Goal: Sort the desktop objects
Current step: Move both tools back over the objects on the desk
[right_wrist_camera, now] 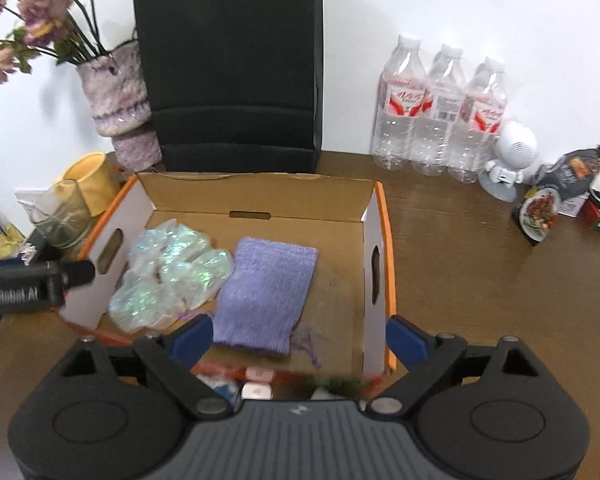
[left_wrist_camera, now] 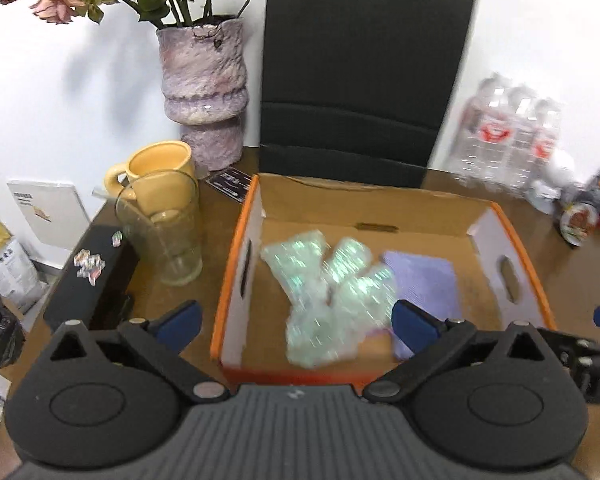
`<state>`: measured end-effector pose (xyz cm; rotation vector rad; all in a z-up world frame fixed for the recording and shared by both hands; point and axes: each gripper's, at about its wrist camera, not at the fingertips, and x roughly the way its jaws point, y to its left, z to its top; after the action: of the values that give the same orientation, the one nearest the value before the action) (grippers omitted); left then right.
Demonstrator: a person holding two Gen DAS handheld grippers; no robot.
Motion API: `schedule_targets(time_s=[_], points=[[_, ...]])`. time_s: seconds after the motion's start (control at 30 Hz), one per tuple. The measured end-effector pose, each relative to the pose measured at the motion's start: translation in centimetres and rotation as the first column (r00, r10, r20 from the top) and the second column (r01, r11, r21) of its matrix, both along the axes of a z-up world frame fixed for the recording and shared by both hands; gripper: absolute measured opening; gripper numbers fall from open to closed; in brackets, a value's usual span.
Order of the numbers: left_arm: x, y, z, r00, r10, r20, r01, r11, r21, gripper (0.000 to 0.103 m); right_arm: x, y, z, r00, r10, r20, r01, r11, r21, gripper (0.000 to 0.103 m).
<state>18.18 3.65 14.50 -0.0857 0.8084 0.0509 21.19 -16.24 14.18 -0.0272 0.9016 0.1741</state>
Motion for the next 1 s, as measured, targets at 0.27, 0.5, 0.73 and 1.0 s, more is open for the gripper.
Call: schedule_targets(time_s=[0.27, 0.5, 0.73, 1.0], points=[[-8.5, -1.3, 0.3, 0.996, -0.060, 0.068, 0.060, 0.998, 0.009, 0.103, -9.0, -0.5, 0.8, 0.997, 0.046, 0.056, -0.049, 0.997, 0.053, 0.102], [-16.2, -1.6, -2.4, 0.986, -0.078, 0.149, 0.078, 0.997, 0.006, 0.103, -15.9, -1.6, -0.4, 0.990, 0.097, 0.100, -0.108, 0.988, 0.112, 0.102], [-22.6, -2.0, -7.8, 0.984, -0.040, 0.176, 0.038, 0.999, 0.017, 0.103, -23.2, -3.7, -5.7, 0.983, 0.050, 0.174, -0.081, 0.981, 0.175, 0.102], [-23.6, -3.3, -12.5, 0.987, -0.093, 0.135, 0.082, 0.993, 0.081, 0.103, -26.7, -3.4, -10.7, 0.971, 0.011, 0.237, -0.038, 0.993, 0.109, 0.102]])
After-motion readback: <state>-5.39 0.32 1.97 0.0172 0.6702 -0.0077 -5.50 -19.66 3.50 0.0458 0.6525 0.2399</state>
